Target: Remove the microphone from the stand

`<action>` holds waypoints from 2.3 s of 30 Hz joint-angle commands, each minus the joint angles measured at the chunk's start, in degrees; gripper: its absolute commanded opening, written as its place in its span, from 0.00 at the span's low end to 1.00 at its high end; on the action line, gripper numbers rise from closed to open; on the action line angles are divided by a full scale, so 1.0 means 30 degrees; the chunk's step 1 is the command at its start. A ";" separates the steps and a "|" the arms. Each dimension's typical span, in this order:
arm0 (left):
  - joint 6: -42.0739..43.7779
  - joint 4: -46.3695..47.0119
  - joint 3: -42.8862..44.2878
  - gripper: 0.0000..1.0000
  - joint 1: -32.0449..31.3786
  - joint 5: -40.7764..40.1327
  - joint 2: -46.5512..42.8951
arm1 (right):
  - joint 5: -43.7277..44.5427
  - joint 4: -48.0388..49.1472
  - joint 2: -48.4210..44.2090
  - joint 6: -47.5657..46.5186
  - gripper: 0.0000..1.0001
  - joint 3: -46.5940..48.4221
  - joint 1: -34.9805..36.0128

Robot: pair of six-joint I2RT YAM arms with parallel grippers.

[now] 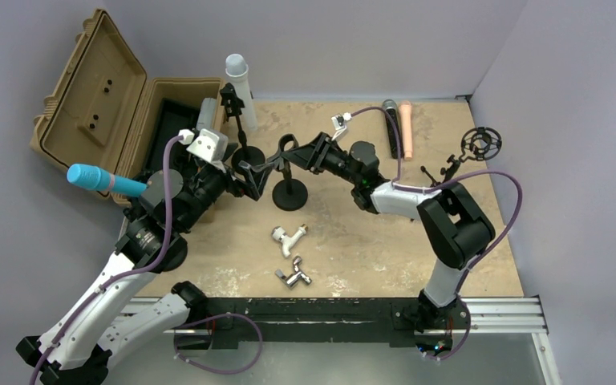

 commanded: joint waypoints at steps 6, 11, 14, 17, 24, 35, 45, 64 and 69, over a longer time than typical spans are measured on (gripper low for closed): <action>-0.0178 0.0446 0.0331 1.00 -0.0068 0.0224 -0.0044 | 0.1356 -0.8792 -0.3163 -0.4356 0.20 0.0458 -0.0338; -0.0252 0.0413 0.0375 1.00 -0.0050 0.0304 -0.0030 | 0.0663 -0.8883 -0.6040 -0.3742 0.17 -0.1824 -0.2090; -0.0349 0.0402 0.0403 1.00 -0.0050 0.0397 0.0012 | 0.0481 -0.9570 -0.8132 -0.3751 0.16 -0.3271 -0.3636; -0.0464 0.0359 0.0456 1.00 -0.0052 0.0535 0.0095 | 0.0723 -1.0972 -1.0265 -0.4067 0.17 -0.4420 -0.5064; -0.0646 0.0343 0.0486 1.00 -0.0070 0.0679 0.0171 | 0.1320 -1.4817 -1.4444 -0.5243 0.19 -0.6457 -0.7476; -0.0706 0.0265 0.0492 1.00 -0.0081 0.0640 0.0319 | -0.0353 -1.7514 -1.7279 -0.7005 0.33 -0.7667 -1.0089; -0.0622 0.0186 0.0492 1.00 -0.0077 0.0410 0.0351 | 0.2100 -2.0084 -1.8451 -0.9109 0.90 -0.5470 -1.0079; 0.2823 0.0372 0.0585 1.00 0.0058 -0.0291 -0.4437 | 0.8265 -2.0775 -1.6895 -1.2533 0.98 0.5030 -0.9163; 0.2798 0.1404 -0.0233 1.00 0.0066 -0.1506 -0.5336 | 0.9733 -1.6360 -1.3903 -1.3380 0.99 0.6710 -0.4001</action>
